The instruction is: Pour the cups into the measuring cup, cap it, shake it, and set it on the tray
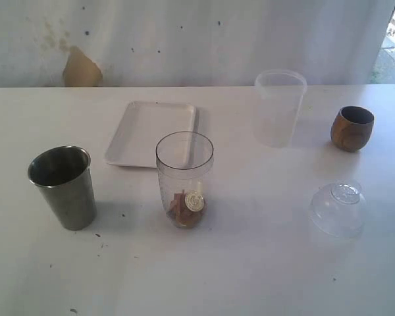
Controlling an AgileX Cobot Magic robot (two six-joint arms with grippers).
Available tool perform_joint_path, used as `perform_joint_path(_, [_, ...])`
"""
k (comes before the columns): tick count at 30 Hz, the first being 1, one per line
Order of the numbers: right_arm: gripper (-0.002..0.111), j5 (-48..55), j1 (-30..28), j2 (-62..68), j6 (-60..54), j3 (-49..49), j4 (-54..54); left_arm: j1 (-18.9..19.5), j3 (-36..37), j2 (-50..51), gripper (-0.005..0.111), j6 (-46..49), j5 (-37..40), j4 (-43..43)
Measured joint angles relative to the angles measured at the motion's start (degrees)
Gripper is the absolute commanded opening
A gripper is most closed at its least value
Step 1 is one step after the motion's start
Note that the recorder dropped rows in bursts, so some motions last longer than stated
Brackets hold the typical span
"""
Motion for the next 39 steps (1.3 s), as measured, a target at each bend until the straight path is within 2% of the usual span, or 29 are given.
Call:
perform_joint_path(5, [0.000, 0.0, 0.0, 0.0, 0.0, 0.0, 0.0, 0.0, 0.0, 6.8, 0.105, -1.8, -4.5, 6.3])
perform_joint_path(11, [0.000, 0.0, 0.0, 0.0, 0.0, 0.0, 0.0, 0.0, 0.0, 21.9, 0.105, -12.8, -9.4, 23.2])
perform_joint_path(14, [0.000, 0.0, 0.0, 0.0, 0.0, 0.0, 0.0, 0.0, 0.0, 29.3, 0.105, -14.4, -12.0, 28.1])
perform_joint_path(16, [0.000, 0.0, 0.0, 0.0, 0.0, 0.0, 0.0, 0.0, 0.0, 34.0, 0.105, -13.9, -14.9, 29.3])
perform_joint_path(18, [0.000, 0.0, 0.0, 0.0, 0.0, 0.0, 0.0, 0.0, 0.0, 44.2, 0.105, -9.9, -21.8, 30.0])
perform_joint_path(24, [0.000, 0.0, 0.0, 0.0, -0.2, 0.0, 0.0, 0.0, -0.3, 63.9, 0.105, -1.5, -31.9, 30.3])
perform_joint_path(33, [0.000, 0.0, 0.0, 0.0, -0.6, 0.0, 0.0, 0.0, -6.8, 81.2, 0.105, 4.3, -38.3, 30.5])
perform_joint_path(39, [0.000, 0.0, 0.0, 0.0, -0.6, 0.0, 0.0, 0.0, -9.8, 89.4, 0.105, 8.4, -42.0, 30.9])
